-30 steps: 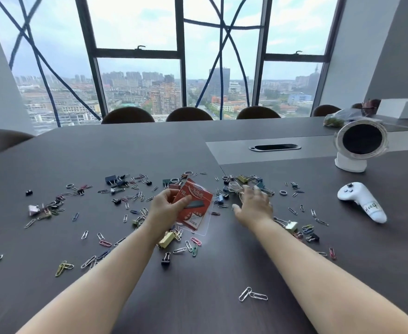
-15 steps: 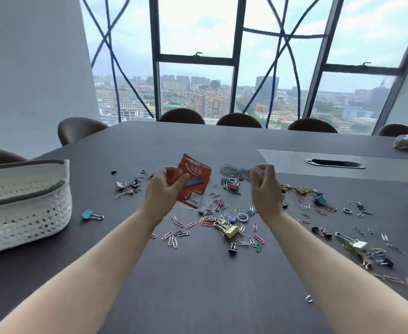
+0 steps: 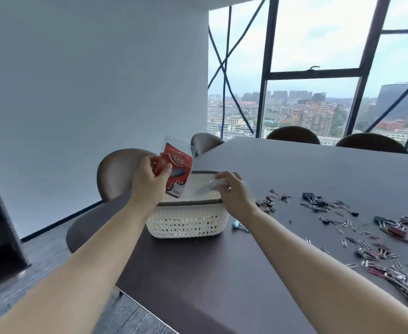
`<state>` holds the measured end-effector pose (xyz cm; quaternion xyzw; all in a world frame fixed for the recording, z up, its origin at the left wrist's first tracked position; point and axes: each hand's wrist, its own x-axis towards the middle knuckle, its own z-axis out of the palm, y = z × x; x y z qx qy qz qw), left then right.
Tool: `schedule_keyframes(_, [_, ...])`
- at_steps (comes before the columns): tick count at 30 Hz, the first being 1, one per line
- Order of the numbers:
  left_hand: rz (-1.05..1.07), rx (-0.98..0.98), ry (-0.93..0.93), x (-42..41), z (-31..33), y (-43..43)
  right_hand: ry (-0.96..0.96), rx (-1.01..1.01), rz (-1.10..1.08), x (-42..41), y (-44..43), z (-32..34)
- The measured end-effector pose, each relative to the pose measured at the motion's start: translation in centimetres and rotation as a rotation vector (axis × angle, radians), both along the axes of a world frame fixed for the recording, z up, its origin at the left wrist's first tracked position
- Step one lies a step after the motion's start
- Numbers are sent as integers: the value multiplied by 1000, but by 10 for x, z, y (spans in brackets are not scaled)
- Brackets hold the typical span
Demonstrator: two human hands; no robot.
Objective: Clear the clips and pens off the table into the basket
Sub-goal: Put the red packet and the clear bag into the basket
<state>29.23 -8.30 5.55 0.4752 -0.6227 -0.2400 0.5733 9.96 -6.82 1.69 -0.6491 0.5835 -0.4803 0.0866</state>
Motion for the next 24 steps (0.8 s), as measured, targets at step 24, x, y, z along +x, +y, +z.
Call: schedule_keyframes(24, [27,-479,-992,29,-74,-11,230,-28,43,-12,10,-43])
